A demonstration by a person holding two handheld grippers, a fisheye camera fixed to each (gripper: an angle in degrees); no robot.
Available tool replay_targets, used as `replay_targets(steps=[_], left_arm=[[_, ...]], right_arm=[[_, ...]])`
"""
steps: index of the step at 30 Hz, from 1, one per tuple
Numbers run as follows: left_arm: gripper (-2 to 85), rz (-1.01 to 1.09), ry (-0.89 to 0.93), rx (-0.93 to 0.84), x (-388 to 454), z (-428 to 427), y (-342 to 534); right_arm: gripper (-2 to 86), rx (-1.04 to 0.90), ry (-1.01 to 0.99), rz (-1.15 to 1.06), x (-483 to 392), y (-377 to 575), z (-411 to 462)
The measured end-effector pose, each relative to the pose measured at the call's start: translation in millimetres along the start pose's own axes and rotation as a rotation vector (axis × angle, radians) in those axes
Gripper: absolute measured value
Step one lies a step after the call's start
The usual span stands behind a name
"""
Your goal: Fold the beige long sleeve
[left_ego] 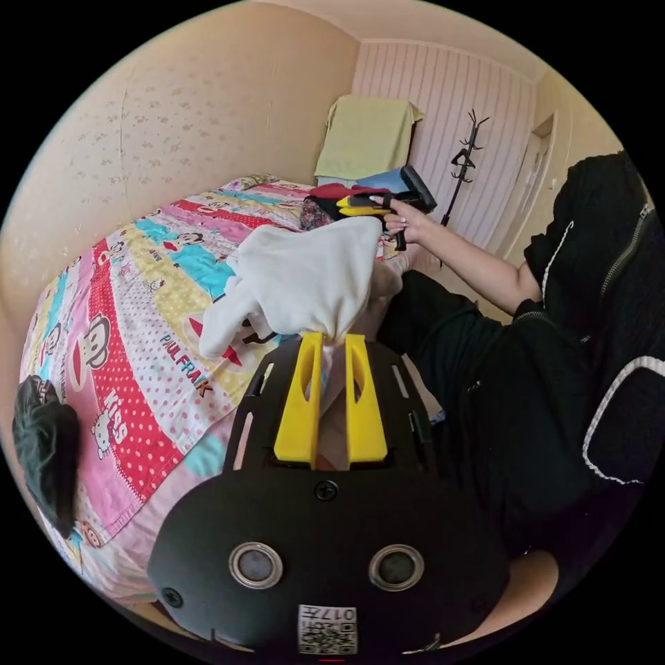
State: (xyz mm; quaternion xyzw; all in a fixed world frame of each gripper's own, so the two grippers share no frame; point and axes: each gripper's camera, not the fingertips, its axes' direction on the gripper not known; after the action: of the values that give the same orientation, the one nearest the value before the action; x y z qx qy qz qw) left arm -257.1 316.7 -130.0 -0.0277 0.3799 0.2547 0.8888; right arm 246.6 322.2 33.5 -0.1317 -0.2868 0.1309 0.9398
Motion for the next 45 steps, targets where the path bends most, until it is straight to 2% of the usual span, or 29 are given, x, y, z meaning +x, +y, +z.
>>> replay_targets(steps=[3,4,6,9,11,13,18,20,22,26,32,35,38,42,45], left_arm=[[0.6,-0.126,0.043,0.289,-20.4,-55.7,24.1],[-0.1,-0.160,0.039,0.351,-26.9,-70.2,31.4],[-0.2,-0.185,-0.004,0.388,-32.1,-82.4,36.2],[1.2,-0.192,-0.066,0.366,-36.7,-82.7,26.7],[3.7,-0.178,-0.078,0.332,-38.9,-74.2,13.7],[4.8,-0.140,-0.091,0.271,-41.1,-56.2,-8.9],[5.6,-0.049,-0.112,0.172,-59.3,-5.0,-64.3],[8.6,0.003,-0.072,0.131,-75.2,22.0,-86.8],[11.2,0.040,0.085,0.056,-106.0,66.2,-115.7],[11.7,-0.045,0.341,-0.007,-149.4,123.5,-154.7],[12.6,0.022,0.301,0.049,-151.6,141.6,-203.8],[13.2,0.003,0.387,0.107,-158.2,134.5,-216.8],[13.5,-0.101,0.522,0.218,-177.6,121.0,-224.4],[13.4,-0.121,0.690,0.320,-188.9,95.0,-246.0],[13.4,-0.109,0.738,0.362,-187.7,75.3,-267.9]], right_arm=[[10.0,-0.221,-0.038,0.029,34.1,-15.6,56.8],[9.7,-0.288,-0.126,0.040,43.1,-19.5,75.9],[8.9,-0.302,-0.166,0.046,46.1,-24.9,85.9],[6.5,-0.247,-0.277,-0.074,23.5,-41.0,62.6],[5.7,-0.095,-0.483,-0.262,-5.3,-49.0,5.9],[5.5,0.002,-0.572,-0.370,-12.8,-46.7,-39.0],[5.3,0.125,-0.711,-0.507,36.3,-27.9,-112.3],[5.0,0.182,-0.767,-0.454,74.6,-23.7,-124.2],[4.8,0.247,-0.816,-0.475,89.4,-22.7,-134.5],[4.3,0.318,-0.904,-0.518,100.3,-54.9,-154.9],[3.7,0.280,-1.030,-0.725,63.3,-153.3,-190.5],[3.3,0.284,-1.138,-0.875,37.9,-208.2,-221.5],[3.2,0.274,-1.196,-1.014,13.4,-259.1,-252.8],[3.2,0.275,-1.294,-1.088,-2.2,-325.7,-281.7],[3.4,0.240,-1.310,-1.160,-9.2,-381.5,-296.5]])
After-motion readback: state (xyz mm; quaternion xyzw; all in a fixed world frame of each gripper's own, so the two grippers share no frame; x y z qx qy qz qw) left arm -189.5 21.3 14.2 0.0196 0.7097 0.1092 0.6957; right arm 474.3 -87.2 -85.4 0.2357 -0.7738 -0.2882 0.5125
